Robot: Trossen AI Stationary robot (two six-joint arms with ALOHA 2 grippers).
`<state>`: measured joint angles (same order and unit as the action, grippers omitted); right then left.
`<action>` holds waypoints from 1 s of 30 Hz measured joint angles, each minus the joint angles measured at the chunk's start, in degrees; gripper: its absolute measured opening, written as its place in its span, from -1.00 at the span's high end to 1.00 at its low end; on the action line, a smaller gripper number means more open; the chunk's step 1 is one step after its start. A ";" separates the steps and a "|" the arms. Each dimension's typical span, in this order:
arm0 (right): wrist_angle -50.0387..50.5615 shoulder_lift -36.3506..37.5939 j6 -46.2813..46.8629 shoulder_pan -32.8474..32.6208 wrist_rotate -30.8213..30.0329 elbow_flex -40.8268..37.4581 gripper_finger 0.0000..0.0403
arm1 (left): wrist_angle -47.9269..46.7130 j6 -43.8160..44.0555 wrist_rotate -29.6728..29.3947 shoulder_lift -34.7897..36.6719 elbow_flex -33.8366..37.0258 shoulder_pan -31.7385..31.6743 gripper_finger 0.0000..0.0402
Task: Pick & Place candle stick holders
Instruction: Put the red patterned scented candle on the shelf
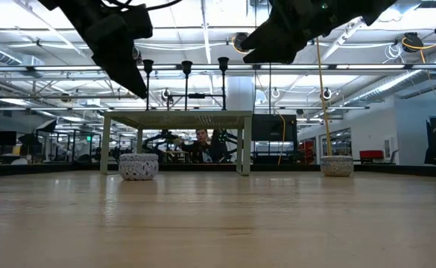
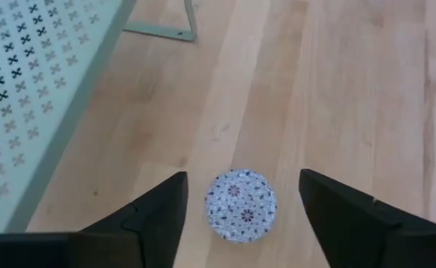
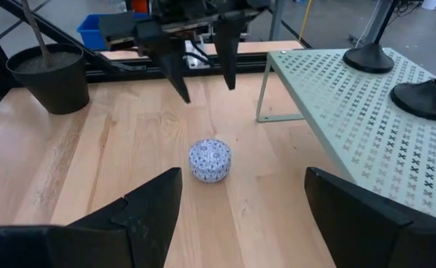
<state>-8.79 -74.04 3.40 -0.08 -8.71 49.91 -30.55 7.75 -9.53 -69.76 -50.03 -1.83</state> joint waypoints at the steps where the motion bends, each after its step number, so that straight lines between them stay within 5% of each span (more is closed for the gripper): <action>1: -0.04 0.00 0.00 0.00 0.00 -0.18 -0.38 | -0.39 0.09 -0.84 0.00 0.00 0.71 -0.36; 7: -0.13 0.00 0.54 0.00 0.00 -0.68 -0.38 | -5.47 4.59 -2.75 1.45 0.05 4.27 -0.57; 16: -0.50 0.00 3.08 -0.02 -0.02 -0.68 -0.38 | -14.81 13.58 -8.71 13.35 1.15 5.87 -0.52; 21: -0.49 0.00 5.48 -0.02 -0.02 -0.68 -0.38 | -3.82 13.53 -9.58 17.21 10.72 9.64 -0.42; 30: -1.06 0.00 6.43 -0.04 -0.01 -0.68 -0.38 | 30.55 13.33 -10.01 16.31 31.56 11.76 -0.31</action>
<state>-9.84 -74.04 9.82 -0.12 -8.72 49.23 0.00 21.08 -19.55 -53.44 -18.47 9.92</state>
